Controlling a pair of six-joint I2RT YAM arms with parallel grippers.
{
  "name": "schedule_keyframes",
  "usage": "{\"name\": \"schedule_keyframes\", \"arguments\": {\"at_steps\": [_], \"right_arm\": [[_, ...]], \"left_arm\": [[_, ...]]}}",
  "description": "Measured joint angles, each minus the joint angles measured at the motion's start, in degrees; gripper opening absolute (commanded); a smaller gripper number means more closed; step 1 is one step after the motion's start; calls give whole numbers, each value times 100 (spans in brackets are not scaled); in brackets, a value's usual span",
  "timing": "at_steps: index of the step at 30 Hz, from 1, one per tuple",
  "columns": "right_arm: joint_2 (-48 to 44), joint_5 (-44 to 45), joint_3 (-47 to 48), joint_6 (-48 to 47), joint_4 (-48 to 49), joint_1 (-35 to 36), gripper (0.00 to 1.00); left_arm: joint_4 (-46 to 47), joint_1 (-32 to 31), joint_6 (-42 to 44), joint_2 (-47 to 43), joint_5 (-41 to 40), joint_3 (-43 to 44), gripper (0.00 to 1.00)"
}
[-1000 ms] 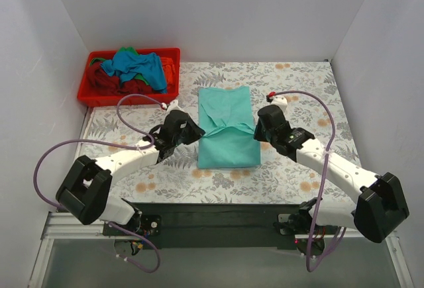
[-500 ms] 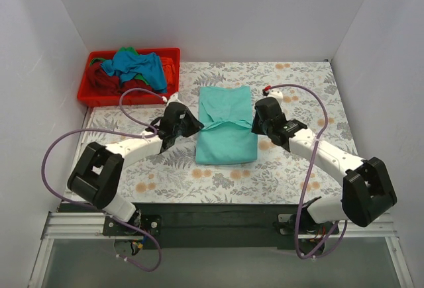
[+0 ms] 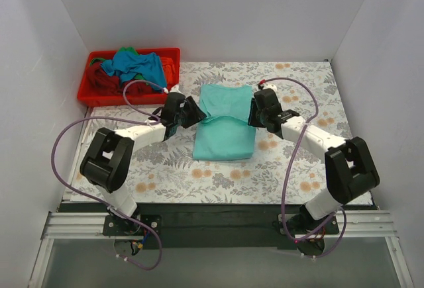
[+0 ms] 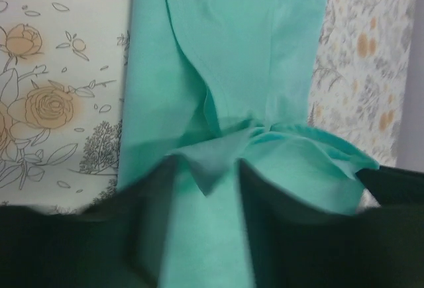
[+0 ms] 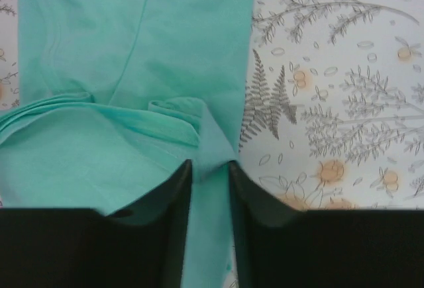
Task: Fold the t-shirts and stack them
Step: Fold the tshirt
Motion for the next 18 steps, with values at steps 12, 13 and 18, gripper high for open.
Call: {"name": "schedule_keyframes", "arguments": {"at_steps": [12, 13, 18], "right_arm": [[20, -1222, 317, -614, 61, -448, 54], [-146, -1292, 184, -656, 70, -448, 54], [-516, -1480, -131, -911, 122, -435, 54]], "left_arm": [[-426, 52, 144, -702, -299, -20, 81], [-435, 39, 149, -809, -302, -129, 81], [-575, -470, 166, -1252, -413, -579, 81]]}}
